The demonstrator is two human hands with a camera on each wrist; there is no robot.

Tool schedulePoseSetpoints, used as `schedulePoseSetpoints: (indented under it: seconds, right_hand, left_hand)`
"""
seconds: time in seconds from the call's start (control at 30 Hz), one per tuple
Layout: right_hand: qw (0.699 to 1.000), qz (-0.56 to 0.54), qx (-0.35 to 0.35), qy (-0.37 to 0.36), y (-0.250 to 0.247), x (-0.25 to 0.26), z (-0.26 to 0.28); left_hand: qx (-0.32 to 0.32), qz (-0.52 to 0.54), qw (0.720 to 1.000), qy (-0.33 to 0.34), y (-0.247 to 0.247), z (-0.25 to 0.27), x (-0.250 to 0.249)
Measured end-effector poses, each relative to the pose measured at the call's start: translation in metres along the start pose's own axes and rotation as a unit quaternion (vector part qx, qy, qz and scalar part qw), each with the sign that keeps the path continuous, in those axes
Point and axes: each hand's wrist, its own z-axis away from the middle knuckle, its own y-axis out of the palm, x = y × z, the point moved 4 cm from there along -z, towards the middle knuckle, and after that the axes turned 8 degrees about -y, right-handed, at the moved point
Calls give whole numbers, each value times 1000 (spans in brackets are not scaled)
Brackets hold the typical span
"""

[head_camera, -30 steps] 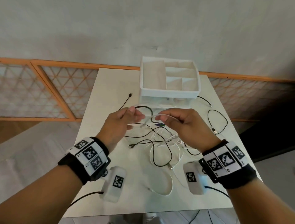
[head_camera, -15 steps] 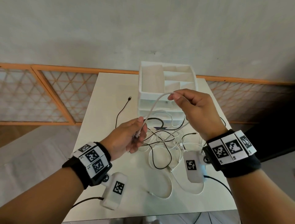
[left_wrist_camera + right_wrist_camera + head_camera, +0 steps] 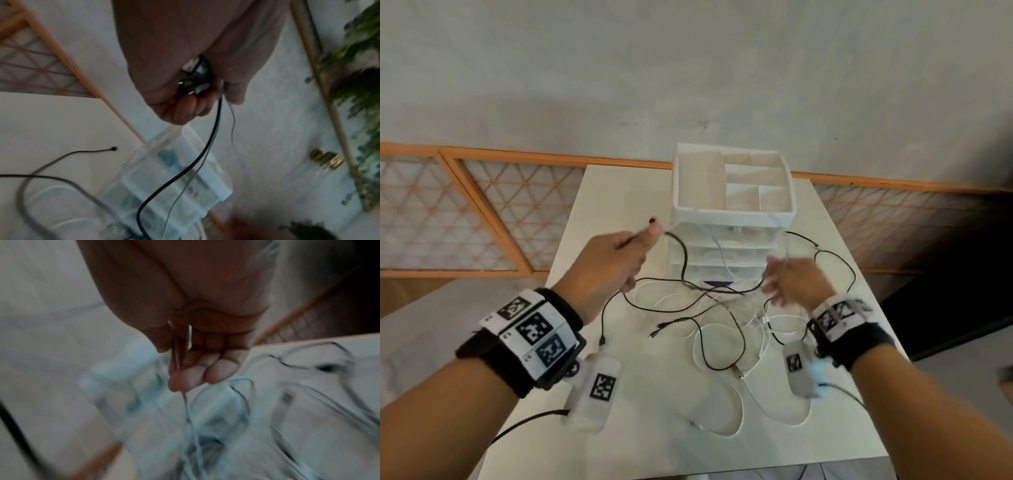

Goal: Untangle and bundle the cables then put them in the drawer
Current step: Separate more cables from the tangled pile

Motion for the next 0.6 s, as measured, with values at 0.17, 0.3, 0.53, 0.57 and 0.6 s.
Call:
schedulePoseSetpoints:
  seconds: [0.17, 0.3, 0.53, 0.57, 0.6]
  right_hand:
    - [881, -200, -197, -382, -69, 133, 43]
    - [947, -125, -157, -250, -52, 102, 17]
    - [906, -83, -218, -353, -67, 120, 42]
    - [892, -105, -198, -392, -66, 138, 53]
    - [882, -123, -177, -419, -61, 154, 61]
  left_hand:
    - [-44, -178, 978, -97, -1, -11, 55]
    - [-66, -10, 981, -181, -1, -16, 61]
    - [-58, 138, 979, -135, -11, -22, 24]
    - [-38, 151, 981, -114, -3, -22, 14]
    - [-15, 163, 982, -89, 8, -21, 4]
